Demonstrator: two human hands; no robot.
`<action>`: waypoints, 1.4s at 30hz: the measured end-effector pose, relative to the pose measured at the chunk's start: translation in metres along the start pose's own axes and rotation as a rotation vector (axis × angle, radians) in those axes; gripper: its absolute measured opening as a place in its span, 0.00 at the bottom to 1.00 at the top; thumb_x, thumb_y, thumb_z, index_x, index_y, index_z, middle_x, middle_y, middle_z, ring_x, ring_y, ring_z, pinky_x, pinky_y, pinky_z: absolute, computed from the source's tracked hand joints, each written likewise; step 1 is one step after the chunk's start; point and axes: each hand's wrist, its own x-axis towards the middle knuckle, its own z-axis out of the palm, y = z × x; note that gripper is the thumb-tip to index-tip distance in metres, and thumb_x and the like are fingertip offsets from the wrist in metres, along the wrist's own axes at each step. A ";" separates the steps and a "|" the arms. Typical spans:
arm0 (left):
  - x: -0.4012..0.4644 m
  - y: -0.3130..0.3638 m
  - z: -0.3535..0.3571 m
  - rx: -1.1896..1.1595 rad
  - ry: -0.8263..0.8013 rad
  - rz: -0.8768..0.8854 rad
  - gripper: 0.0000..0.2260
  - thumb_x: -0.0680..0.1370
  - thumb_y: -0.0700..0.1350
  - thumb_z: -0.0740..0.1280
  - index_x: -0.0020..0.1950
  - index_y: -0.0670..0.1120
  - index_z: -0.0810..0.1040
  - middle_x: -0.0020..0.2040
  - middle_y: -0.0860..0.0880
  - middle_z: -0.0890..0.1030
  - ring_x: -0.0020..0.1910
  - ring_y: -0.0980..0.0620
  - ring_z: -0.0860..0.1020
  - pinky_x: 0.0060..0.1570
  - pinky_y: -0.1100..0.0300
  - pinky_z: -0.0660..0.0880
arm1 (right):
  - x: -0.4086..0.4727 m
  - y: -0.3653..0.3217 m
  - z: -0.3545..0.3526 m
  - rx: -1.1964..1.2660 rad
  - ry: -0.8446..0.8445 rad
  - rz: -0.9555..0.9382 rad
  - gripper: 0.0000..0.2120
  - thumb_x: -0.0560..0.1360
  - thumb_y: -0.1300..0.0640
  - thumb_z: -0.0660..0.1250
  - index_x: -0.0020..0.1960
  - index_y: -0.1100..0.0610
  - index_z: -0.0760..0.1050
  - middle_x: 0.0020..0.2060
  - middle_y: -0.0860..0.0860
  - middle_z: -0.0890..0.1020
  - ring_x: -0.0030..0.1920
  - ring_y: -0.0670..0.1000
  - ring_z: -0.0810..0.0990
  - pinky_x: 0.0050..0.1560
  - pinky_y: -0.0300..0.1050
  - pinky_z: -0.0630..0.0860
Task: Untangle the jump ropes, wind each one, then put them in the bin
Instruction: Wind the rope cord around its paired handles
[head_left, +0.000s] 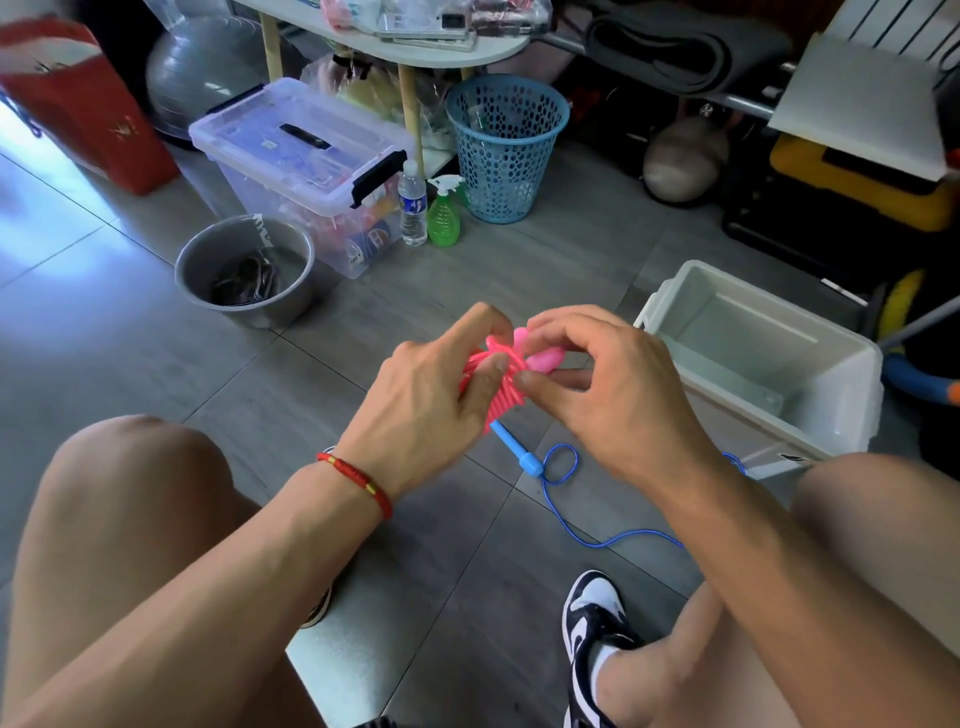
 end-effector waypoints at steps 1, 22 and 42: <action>0.000 0.001 0.000 0.008 0.011 0.007 0.05 0.81 0.47 0.64 0.57 0.54 0.73 0.31 0.51 0.76 0.30 0.47 0.71 0.34 0.55 0.70 | 0.001 0.001 -0.001 -0.025 0.003 0.004 0.08 0.71 0.62 0.78 0.49 0.58 0.83 0.53 0.46 0.82 0.46 0.46 0.83 0.48 0.41 0.83; -0.001 0.008 0.009 0.179 0.051 0.113 0.03 0.84 0.50 0.61 0.57 0.56 0.73 0.35 0.62 0.73 0.35 0.51 0.75 0.31 0.57 0.71 | 0.007 0.007 -0.002 -0.166 0.006 0.072 0.03 0.76 0.55 0.73 0.45 0.54 0.85 0.64 0.46 0.78 0.55 0.43 0.80 0.60 0.40 0.76; 0.000 -0.008 0.012 0.109 -0.027 -0.040 0.24 0.82 0.62 0.52 0.72 0.50 0.66 0.48 0.48 0.81 0.47 0.40 0.78 0.48 0.46 0.73 | 0.012 0.006 -0.021 -0.325 -0.032 0.042 0.07 0.77 0.55 0.67 0.42 0.57 0.76 0.50 0.51 0.77 0.44 0.50 0.79 0.47 0.45 0.74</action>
